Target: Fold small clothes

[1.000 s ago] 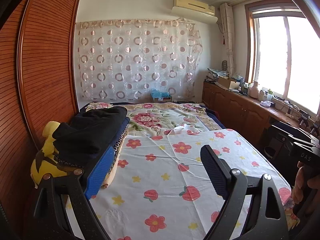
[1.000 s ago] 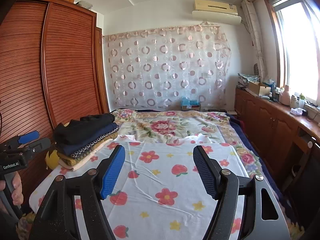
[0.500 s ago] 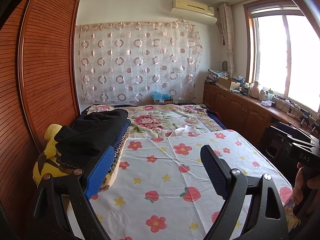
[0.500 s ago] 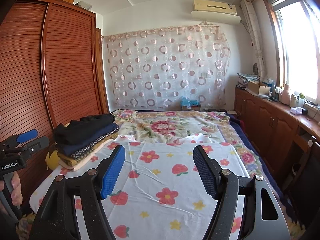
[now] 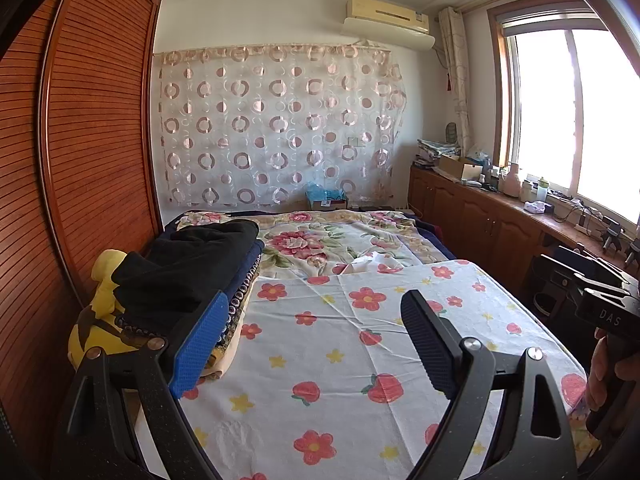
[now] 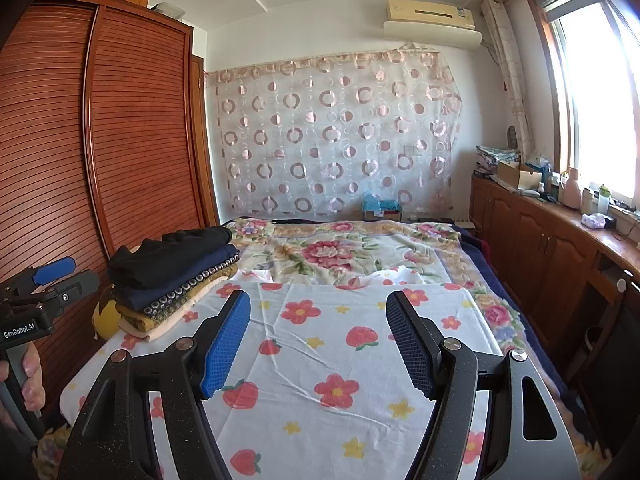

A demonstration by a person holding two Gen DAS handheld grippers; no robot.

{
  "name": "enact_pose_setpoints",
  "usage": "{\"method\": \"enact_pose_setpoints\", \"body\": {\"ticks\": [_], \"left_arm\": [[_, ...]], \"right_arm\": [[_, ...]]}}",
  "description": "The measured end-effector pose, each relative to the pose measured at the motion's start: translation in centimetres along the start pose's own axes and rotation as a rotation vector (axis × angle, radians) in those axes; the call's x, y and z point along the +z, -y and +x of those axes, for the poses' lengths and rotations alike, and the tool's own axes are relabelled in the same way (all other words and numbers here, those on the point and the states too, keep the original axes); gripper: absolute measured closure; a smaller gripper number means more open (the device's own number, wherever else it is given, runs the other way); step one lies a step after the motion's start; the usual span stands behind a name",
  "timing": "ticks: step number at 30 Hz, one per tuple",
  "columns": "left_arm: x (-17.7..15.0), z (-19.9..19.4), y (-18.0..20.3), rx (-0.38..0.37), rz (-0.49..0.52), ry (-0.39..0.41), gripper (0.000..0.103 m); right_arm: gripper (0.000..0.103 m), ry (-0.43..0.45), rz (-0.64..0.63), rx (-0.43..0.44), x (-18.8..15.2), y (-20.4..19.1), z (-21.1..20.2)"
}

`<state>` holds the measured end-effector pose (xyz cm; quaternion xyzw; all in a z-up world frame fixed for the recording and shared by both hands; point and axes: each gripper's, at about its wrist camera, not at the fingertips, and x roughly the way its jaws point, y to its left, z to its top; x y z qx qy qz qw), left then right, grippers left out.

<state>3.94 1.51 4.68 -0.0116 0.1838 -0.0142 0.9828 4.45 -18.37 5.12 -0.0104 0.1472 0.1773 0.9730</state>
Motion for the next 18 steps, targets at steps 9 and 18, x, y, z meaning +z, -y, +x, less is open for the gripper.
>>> {"method": "enact_pose_setpoints", "body": {"ticks": [9, 18], "left_arm": [[-0.09, 0.05, -0.03, 0.0, 0.001, 0.002, 0.014], [-0.22, 0.13, -0.12, -0.001, 0.0, 0.001, 0.014]], "right_arm": [[0.031, 0.001, -0.001, 0.002, -0.04, 0.19, 0.07], [0.031, 0.003, 0.0, 0.003, -0.01, 0.74, 0.37]]}}
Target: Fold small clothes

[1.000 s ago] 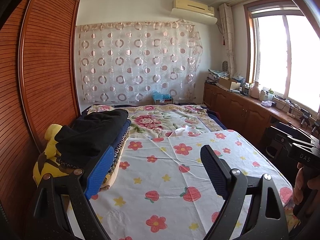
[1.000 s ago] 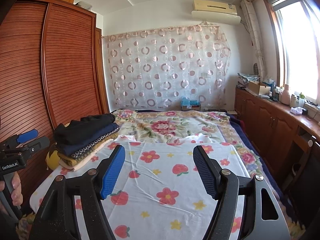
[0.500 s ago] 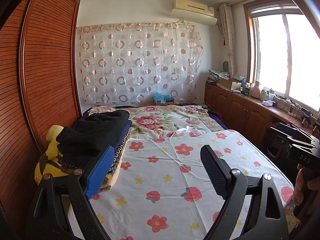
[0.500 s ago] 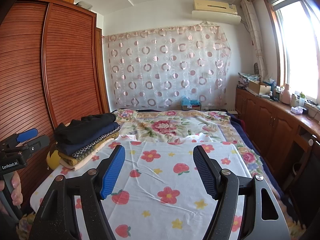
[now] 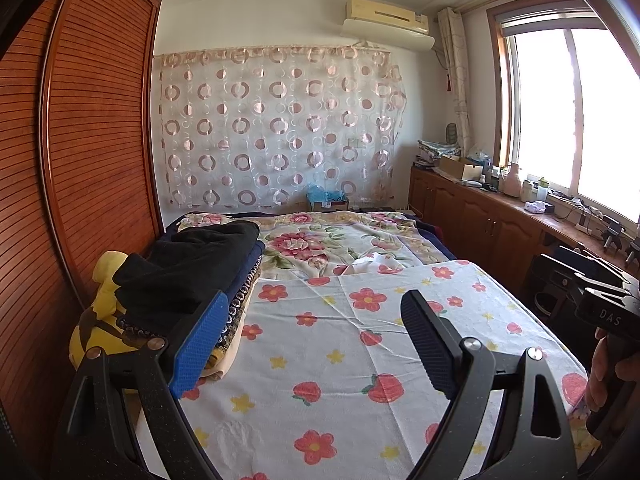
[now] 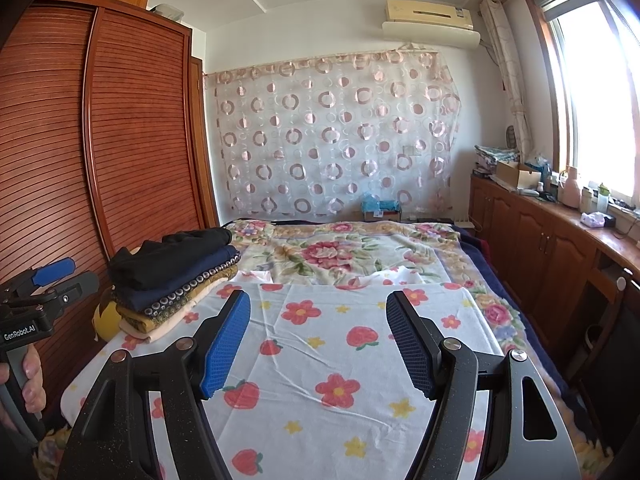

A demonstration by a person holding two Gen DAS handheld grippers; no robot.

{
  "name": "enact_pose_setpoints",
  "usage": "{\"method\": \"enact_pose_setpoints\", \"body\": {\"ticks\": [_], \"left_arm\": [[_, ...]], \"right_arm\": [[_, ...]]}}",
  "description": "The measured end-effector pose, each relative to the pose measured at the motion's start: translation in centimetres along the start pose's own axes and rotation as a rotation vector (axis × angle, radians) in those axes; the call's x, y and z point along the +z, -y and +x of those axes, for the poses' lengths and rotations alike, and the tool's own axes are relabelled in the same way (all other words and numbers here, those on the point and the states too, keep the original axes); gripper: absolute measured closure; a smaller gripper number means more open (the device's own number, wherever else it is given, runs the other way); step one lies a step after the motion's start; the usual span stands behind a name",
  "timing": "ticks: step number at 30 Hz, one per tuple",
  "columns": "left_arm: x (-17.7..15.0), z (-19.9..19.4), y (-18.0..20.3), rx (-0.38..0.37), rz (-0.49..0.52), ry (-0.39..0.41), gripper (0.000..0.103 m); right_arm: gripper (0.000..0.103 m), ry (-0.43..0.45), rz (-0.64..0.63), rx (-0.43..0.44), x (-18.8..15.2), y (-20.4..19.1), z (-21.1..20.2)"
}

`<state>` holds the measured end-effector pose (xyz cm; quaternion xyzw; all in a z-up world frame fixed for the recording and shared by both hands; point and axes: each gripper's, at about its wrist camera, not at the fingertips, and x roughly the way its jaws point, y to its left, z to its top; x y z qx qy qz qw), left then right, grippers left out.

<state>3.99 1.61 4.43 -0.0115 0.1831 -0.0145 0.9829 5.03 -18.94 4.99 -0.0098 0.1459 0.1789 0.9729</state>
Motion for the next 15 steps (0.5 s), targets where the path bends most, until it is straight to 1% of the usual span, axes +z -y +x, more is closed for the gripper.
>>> {"method": "enact_pose_setpoints", "body": {"ticks": [15], "left_arm": [[0.03, -0.02, -0.1, 0.003, -0.004, -0.001, 0.014]], "right_arm": [[0.031, -0.002, -0.006, 0.01, -0.1, 0.21, 0.11]]}}
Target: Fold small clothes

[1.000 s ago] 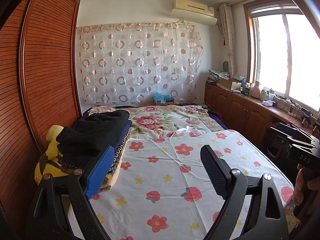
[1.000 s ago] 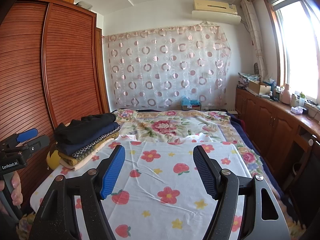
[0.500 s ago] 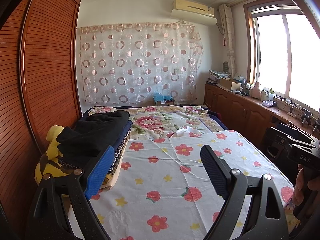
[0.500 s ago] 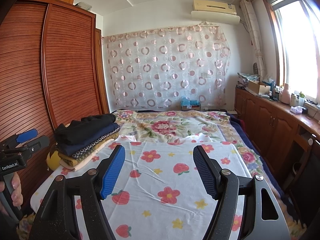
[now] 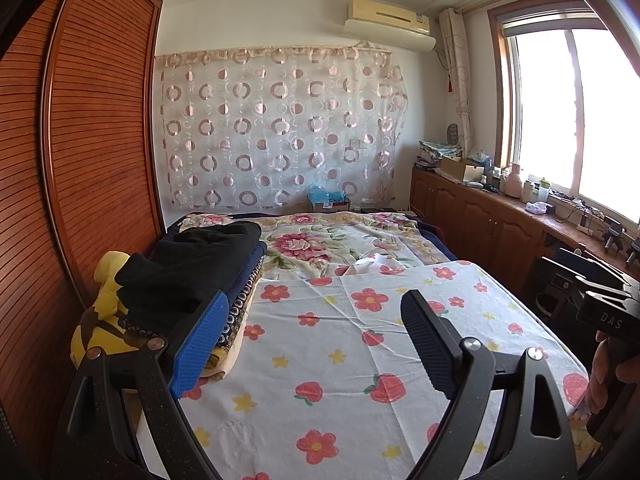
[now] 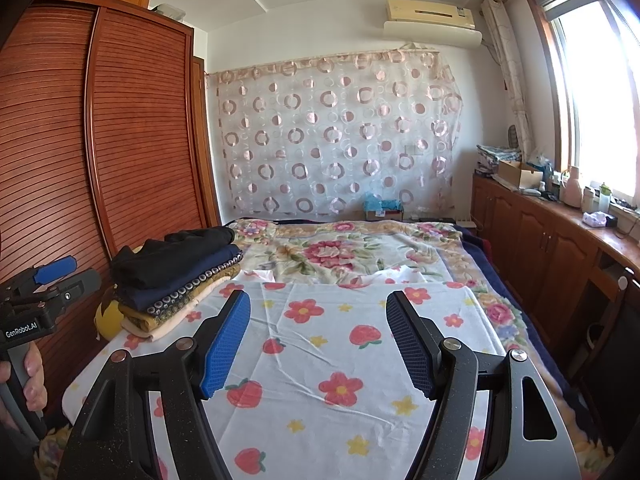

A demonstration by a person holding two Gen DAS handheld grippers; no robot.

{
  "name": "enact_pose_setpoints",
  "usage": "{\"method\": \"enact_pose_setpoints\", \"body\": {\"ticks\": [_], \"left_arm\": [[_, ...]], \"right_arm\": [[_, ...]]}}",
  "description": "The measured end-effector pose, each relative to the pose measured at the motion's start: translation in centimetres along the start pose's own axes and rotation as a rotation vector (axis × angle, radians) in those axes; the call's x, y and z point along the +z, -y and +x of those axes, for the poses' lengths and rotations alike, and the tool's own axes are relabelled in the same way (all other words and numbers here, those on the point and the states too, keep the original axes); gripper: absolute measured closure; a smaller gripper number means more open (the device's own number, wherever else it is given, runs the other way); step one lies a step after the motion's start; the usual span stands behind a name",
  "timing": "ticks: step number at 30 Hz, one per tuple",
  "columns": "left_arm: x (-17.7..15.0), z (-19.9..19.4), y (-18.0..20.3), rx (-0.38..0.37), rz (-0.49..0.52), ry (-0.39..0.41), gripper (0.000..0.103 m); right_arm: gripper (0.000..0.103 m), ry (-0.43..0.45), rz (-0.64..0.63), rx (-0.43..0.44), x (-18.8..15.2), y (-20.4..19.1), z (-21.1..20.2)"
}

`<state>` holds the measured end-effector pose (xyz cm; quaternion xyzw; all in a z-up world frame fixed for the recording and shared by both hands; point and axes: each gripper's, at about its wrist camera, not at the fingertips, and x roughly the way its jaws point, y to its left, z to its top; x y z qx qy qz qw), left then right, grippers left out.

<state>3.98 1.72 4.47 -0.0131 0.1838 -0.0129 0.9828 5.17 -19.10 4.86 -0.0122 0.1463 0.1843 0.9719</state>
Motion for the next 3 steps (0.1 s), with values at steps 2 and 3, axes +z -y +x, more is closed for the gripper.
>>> {"method": "enact_pose_setpoints", "body": {"ticks": [2, 3], "left_arm": [[-0.02, 0.0, 0.02, 0.001, 0.001, 0.0, 0.014], [-0.04, 0.01, -0.01, 0.002, 0.001, 0.001, 0.014]], "right_arm": [[0.031, -0.001, 0.0, 0.001, -0.01, 0.07, 0.09], [0.031, -0.001, 0.0, 0.002, 0.02, 0.1, 0.11]]}}
